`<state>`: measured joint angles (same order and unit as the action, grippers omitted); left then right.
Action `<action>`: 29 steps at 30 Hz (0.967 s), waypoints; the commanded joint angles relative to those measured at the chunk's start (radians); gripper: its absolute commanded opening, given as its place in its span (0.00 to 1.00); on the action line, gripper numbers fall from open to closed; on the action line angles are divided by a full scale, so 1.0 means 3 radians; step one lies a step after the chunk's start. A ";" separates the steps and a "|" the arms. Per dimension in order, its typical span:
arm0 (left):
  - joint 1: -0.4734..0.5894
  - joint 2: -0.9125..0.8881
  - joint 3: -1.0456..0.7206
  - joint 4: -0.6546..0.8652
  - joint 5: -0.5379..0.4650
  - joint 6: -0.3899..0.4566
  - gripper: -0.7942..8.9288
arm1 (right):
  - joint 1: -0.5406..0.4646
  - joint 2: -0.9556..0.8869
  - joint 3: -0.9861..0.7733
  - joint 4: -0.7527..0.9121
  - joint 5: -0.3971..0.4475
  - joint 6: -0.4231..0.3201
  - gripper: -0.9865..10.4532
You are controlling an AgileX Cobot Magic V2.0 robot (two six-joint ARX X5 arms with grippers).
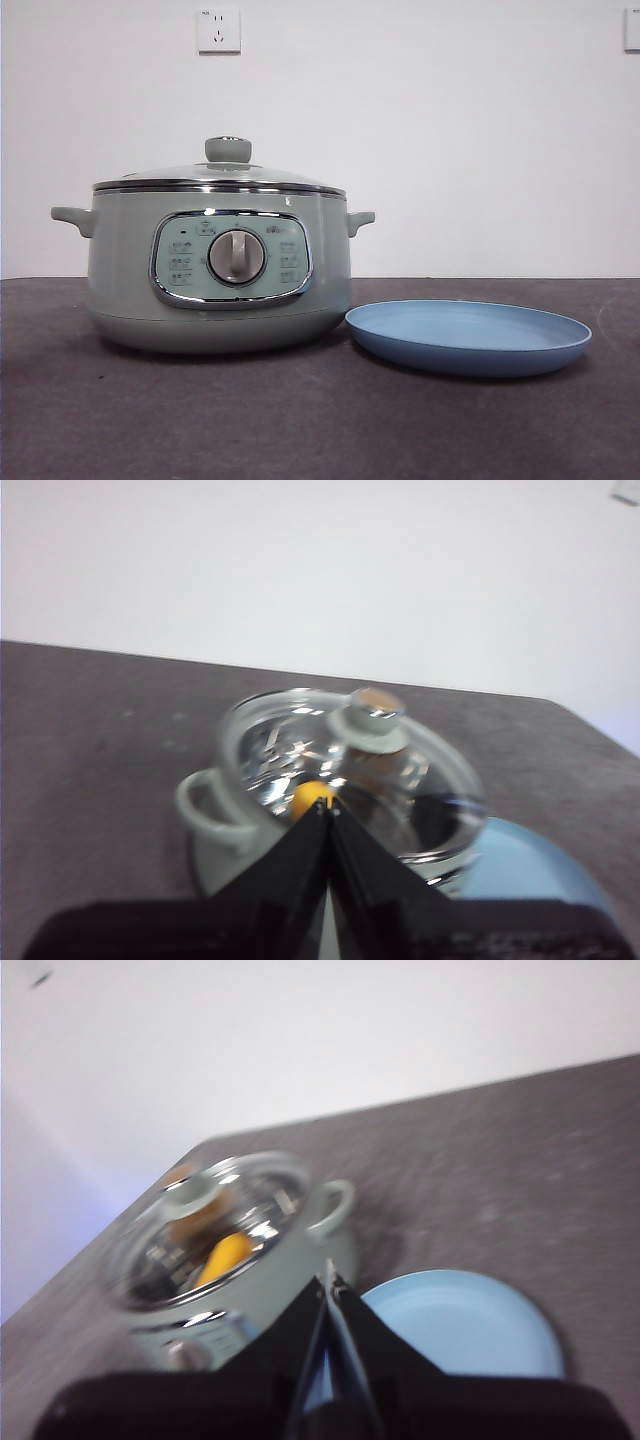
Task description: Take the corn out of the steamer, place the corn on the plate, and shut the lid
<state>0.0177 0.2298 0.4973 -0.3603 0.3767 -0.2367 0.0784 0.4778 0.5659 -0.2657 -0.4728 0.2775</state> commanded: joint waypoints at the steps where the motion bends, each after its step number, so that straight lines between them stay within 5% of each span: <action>1: 0.0006 0.0198 0.0249 -0.0080 0.0168 0.0015 0.07 | 0.0004 0.0356 0.0421 -0.0281 -0.0367 -0.0280 0.08; 9: 0.0006 0.0752 0.0876 -0.0441 0.0814 0.0028 0.07 | 0.0052 0.1097 0.1396 -0.1277 -0.1041 -0.0949 0.08; 16: 0.0005 0.1115 0.1283 -0.0881 0.1217 0.0226 0.07 | 0.0135 0.1411 0.1886 -0.1956 -0.1133 -0.1354 0.08; 22: 0.0005 0.1211 0.1381 -0.0974 0.1216 0.0277 0.08 | 0.0165 0.1424 0.1904 -0.1984 -0.1123 -0.1362 0.10; 24: 0.0005 0.1211 0.1381 -0.0975 0.1216 0.0272 0.14 | 0.0165 0.1424 0.1902 -0.1984 -0.1122 -0.1356 0.21; 29: 0.0005 0.1211 0.1381 -0.0974 0.1216 0.0267 0.55 | 0.0165 0.1424 0.1902 -0.1984 -0.1101 -0.1350 0.59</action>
<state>0.0177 0.5945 0.9104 -0.6540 0.7368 -0.1722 0.1253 0.9039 1.1351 -0.8639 -0.8036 -0.1204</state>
